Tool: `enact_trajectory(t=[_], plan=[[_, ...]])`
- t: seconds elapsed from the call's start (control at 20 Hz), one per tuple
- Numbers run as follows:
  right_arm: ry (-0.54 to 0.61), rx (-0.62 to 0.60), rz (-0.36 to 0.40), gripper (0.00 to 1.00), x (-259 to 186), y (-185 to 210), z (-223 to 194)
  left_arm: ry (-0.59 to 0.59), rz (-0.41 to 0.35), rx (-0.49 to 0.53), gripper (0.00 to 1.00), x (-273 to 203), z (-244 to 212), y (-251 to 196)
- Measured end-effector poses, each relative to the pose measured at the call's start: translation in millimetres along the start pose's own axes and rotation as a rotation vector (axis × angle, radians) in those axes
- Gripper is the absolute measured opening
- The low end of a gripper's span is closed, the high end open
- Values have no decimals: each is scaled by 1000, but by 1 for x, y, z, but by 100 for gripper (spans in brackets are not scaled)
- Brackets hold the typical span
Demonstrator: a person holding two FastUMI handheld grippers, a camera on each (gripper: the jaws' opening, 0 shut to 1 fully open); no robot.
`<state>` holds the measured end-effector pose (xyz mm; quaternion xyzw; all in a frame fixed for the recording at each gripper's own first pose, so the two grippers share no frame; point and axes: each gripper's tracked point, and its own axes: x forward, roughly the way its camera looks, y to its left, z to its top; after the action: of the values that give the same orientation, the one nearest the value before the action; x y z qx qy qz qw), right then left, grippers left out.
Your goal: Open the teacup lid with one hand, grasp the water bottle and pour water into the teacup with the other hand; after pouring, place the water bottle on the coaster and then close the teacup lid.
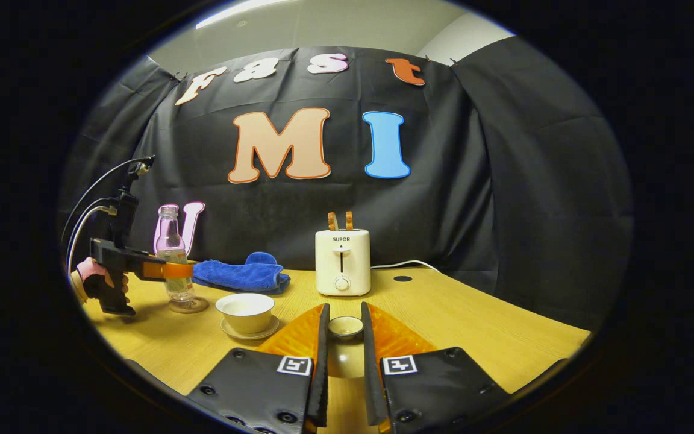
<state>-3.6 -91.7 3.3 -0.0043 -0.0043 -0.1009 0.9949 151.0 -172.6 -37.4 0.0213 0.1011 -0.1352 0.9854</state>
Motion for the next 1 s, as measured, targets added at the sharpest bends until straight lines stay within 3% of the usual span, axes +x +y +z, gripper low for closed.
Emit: enact_trajectory(t=[0.75, 0.9, 1.0], plan=[[0, 0, 1, 28, 0, 0, -1, 30, -2, 27, 76, 8, -6, 0], [0, 1, 11, 29, 0, 2, 0, 14, 6, 7, 95, 4, -5, 2], [0, 1, 11, 28, 0, 2, 0, -1, 4, -15, 96, -2, -3, 2]])
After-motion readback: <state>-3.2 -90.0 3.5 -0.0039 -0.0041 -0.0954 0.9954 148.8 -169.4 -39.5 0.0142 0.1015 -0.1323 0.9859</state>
